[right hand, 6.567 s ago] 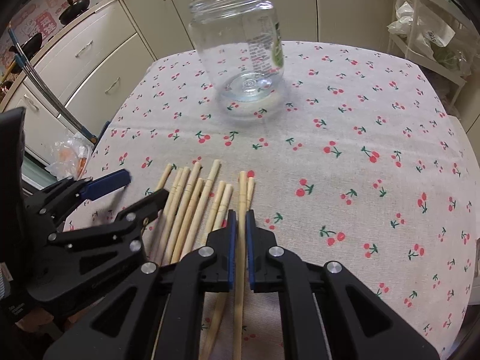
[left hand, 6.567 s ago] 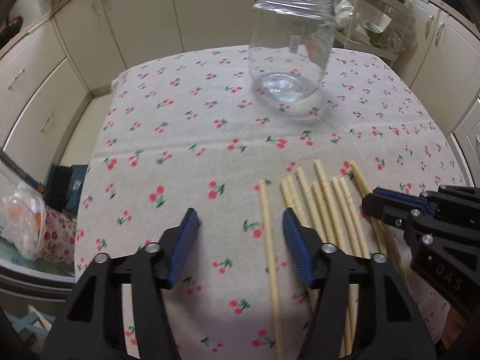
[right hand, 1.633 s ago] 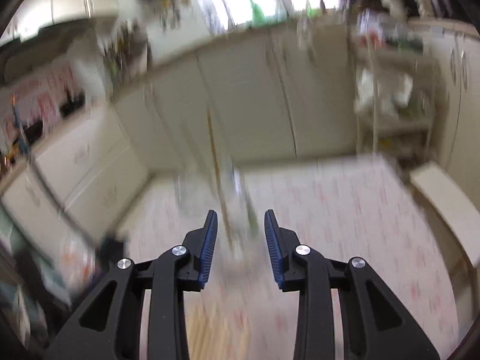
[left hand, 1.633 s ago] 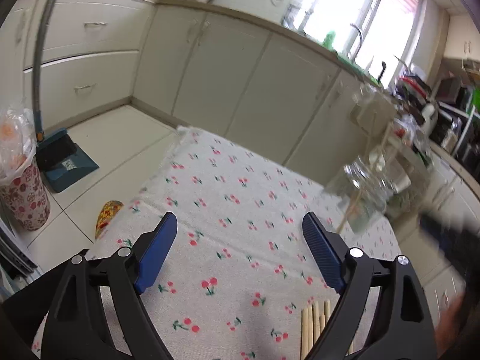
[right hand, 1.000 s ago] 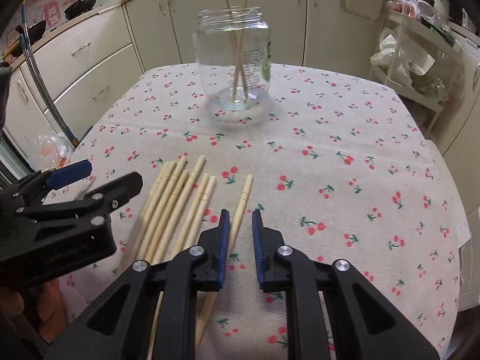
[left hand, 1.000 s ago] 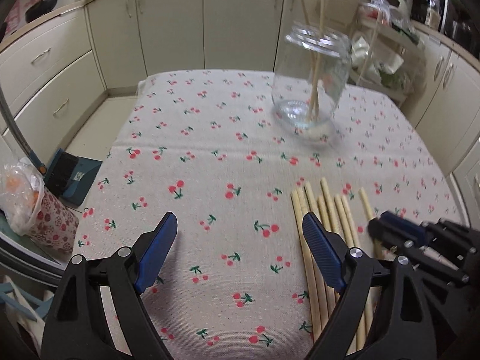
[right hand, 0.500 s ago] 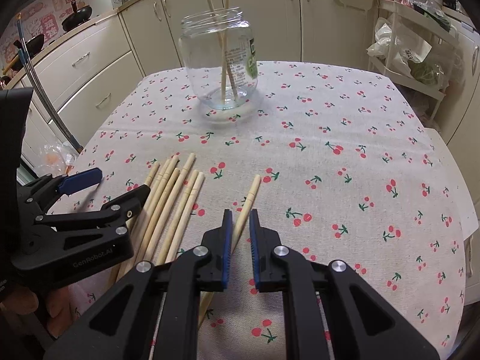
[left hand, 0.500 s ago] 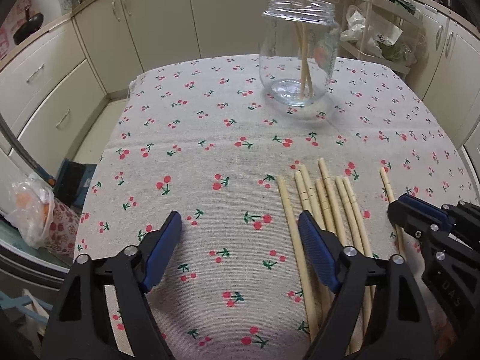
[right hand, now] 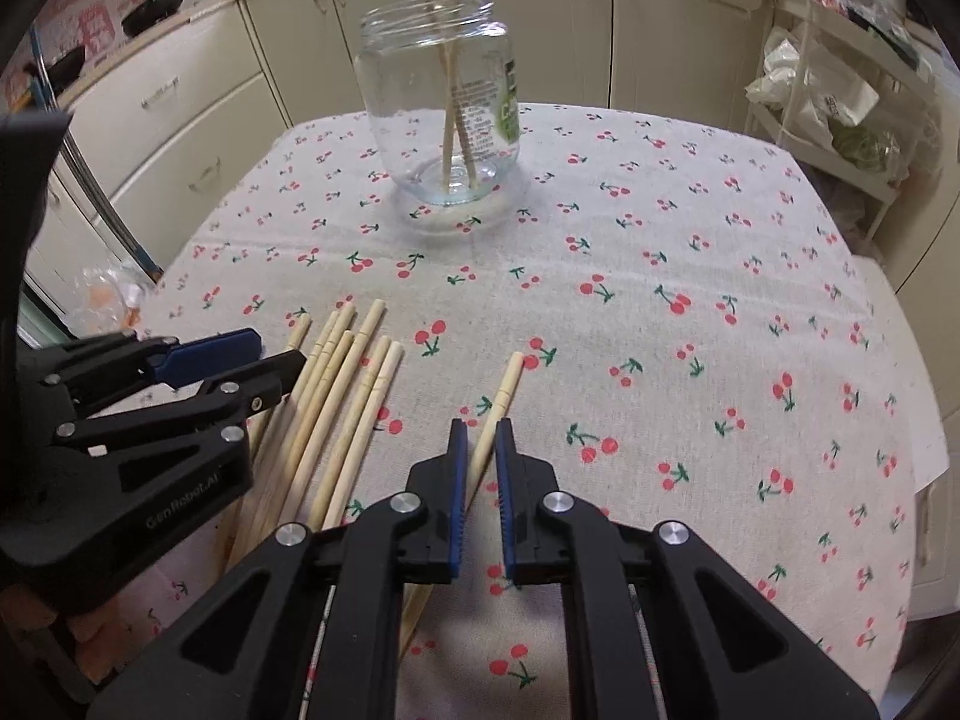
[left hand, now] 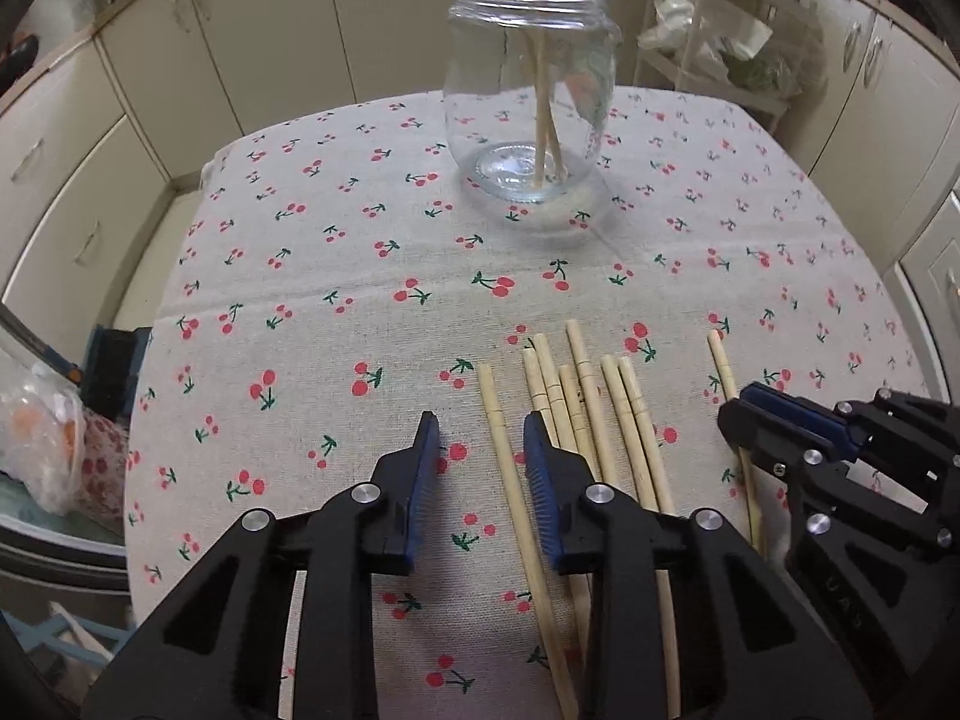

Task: Organize utensils
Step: 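Return both tools to the stick pile and grasp one stick each, then lift the held sticks and carry both tools over the glass jar, then open the left tool to drop its stick into the jar while the right tool releases its stick, then move both open tools back toward the remaining sticks on the cloth, then close the right tool on one wooden stick while the left tool grasps another stick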

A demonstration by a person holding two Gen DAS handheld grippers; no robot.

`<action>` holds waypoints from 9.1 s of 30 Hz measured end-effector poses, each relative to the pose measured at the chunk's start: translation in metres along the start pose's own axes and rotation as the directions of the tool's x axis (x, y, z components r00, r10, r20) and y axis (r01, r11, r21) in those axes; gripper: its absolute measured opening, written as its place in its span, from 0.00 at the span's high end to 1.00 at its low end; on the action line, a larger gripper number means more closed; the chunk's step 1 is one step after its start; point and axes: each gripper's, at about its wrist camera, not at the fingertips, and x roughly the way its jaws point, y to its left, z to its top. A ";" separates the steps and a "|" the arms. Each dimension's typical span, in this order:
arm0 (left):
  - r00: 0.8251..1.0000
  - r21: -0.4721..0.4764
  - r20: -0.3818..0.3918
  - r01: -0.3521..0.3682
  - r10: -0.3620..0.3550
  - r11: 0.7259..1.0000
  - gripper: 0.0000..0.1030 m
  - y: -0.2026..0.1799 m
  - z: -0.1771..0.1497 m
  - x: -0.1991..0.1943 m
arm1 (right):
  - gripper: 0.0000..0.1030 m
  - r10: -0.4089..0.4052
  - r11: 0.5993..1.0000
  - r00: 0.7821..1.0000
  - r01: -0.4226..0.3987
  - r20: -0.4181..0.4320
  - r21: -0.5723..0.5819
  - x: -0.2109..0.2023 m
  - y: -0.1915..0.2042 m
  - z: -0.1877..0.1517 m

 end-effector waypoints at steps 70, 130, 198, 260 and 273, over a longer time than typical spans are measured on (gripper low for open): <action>0.592 -0.332 0.796 0.253 0.126 0.909 0.95 0.046 0.185 -0.075 | 0.94 0.087 0.913 0.856 -0.273 0.510 0.303 -0.081 -0.060 0.023; 0.760 -0.409 0.634 0.177 0.139 0.895 0.26 0.090 0.011 -0.047 | 0.94 -0.109 0.922 0.703 -0.193 0.703 0.335 -0.029 -0.020 0.190; 0.977 -0.158 0.205 -0.027 0.059 0.987 0.14 0.035 -0.030 -0.029 | 0.48 -0.119 0.992 0.990 0.116 0.075 0.047 -0.011 0.023 -0.025; 0.994 -0.015 0.071 0.081 -0.080 0.997 0.81 0.010 -0.001 -0.001 | 0.91 -0.028 0.999 0.999 0.029 0.043 -0.019 -0.006 0.001 -0.012; 0.982 0.009 0.005 0.186 -0.186 0.982 0.95 0.018 0.007 0.004 | 0.93 -0.012 1.000 1.000 0.012 -0.001 -0.008 -0.004 -0.001 -0.005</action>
